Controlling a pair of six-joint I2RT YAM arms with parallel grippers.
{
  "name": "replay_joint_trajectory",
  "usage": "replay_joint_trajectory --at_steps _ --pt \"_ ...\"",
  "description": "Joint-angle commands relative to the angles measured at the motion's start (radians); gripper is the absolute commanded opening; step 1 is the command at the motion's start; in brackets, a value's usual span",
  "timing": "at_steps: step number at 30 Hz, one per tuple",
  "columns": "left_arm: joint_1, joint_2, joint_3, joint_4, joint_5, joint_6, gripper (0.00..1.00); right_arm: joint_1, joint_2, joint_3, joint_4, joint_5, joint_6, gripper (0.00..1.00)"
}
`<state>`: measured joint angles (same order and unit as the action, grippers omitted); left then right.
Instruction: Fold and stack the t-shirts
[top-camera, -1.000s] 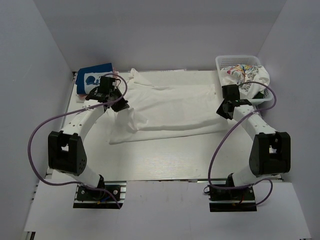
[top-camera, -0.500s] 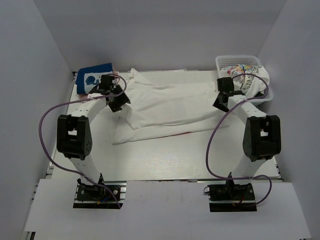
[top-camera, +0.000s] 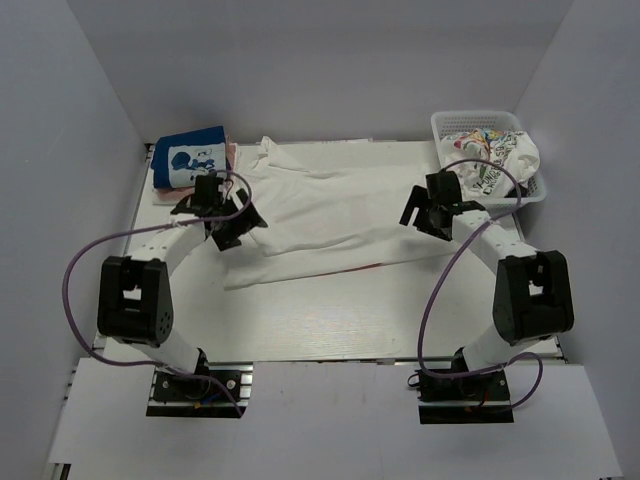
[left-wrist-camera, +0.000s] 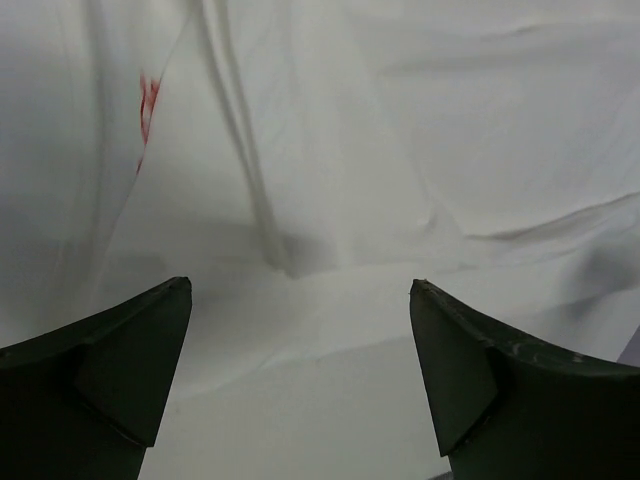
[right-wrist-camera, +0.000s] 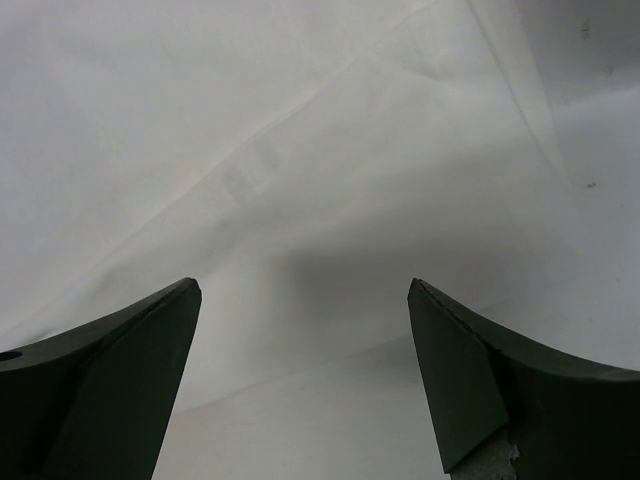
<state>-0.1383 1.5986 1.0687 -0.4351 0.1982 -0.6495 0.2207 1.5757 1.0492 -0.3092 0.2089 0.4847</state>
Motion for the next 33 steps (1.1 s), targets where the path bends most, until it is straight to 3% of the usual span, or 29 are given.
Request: replay_joint_trajectory --at_steps 1,8,12,14,18,20,21,26,31,33 --pt "-0.007 -0.075 -0.146 0.055 0.066 -0.041 1.0 0.002 0.059 0.012 0.065 -0.045 -0.034 0.9" --pt "-0.007 -0.071 -0.288 0.107 0.066 -0.061 1.0 -0.003 0.193 0.018 0.122 -0.028 -0.037 0.9" --pt "-0.007 -0.071 -0.341 0.003 0.001 -0.079 1.0 -0.004 0.219 -0.056 0.062 0.026 0.02 0.9" --pt "-0.007 -0.1 -0.391 -0.049 -0.055 -0.102 1.0 0.002 0.176 -0.098 0.047 0.021 0.049 0.9" --pt "-0.007 -0.247 -0.461 -0.242 -0.146 -0.151 1.0 0.019 0.005 -0.355 0.013 0.032 0.117 0.9" --pt "-0.007 -0.379 -0.483 -0.321 -0.189 -0.196 1.0 0.028 -0.098 -0.406 0.001 0.02 0.141 0.9" --pt "-0.017 -0.423 -0.493 -0.391 -0.189 -0.196 1.0 0.045 -0.118 -0.444 -0.019 -0.008 0.143 0.9" --pt "-0.017 -0.72 -0.526 -0.416 -0.017 -0.251 1.0 0.111 -0.322 -0.479 -0.077 -0.083 0.127 0.9" --pt "-0.017 -0.695 -0.388 -0.416 -0.057 -0.174 1.0 0.132 -0.434 -0.41 -0.062 -0.063 0.066 0.9" --pt "-0.026 -0.655 -0.374 -0.369 -0.048 -0.134 1.0 0.131 -0.46 -0.435 0.043 -0.075 0.051 0.9"
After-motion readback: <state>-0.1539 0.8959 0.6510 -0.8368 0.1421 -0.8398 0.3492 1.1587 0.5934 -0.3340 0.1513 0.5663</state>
